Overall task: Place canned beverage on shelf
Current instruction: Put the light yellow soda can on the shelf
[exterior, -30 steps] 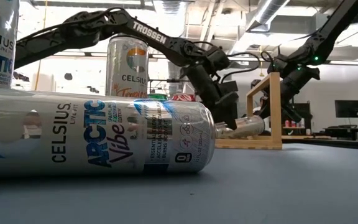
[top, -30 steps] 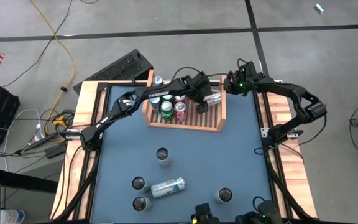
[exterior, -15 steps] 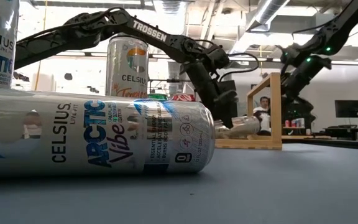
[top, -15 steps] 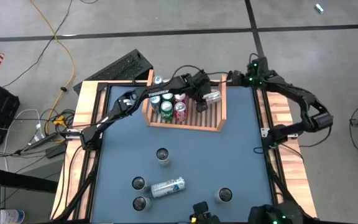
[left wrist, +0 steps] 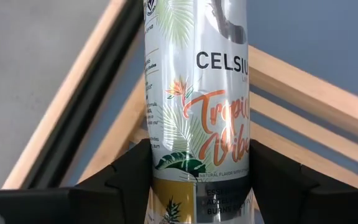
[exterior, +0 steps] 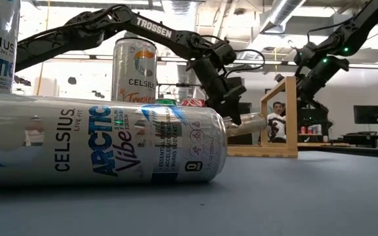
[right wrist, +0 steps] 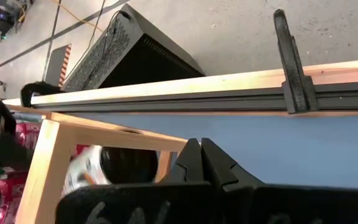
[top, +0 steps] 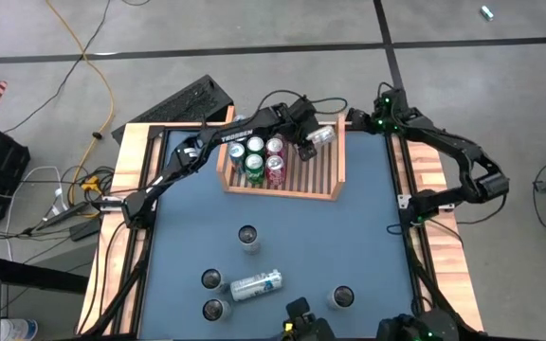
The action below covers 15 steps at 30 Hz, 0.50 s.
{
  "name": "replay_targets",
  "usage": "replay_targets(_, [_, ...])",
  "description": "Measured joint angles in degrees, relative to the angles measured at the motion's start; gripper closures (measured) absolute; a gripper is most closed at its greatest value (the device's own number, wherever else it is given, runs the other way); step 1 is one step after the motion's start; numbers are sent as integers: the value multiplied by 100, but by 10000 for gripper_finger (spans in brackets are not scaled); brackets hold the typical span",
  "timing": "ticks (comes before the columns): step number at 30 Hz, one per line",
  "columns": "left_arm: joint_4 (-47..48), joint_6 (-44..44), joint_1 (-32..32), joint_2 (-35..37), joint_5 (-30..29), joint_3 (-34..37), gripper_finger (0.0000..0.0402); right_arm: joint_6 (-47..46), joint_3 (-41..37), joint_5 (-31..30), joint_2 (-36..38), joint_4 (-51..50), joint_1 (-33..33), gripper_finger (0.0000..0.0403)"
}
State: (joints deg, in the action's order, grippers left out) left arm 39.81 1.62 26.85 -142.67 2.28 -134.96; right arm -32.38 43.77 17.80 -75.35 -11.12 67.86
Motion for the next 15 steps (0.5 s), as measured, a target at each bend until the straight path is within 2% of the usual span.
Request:
replay_targets(7, [-89,-512,182,9,-22,-4,195,3,2,-17,0,-37,-9,403])
replay_targets(15, [-584,-594,209,62,-20,-4,195,-12,9,-159,0,-16,17,403])
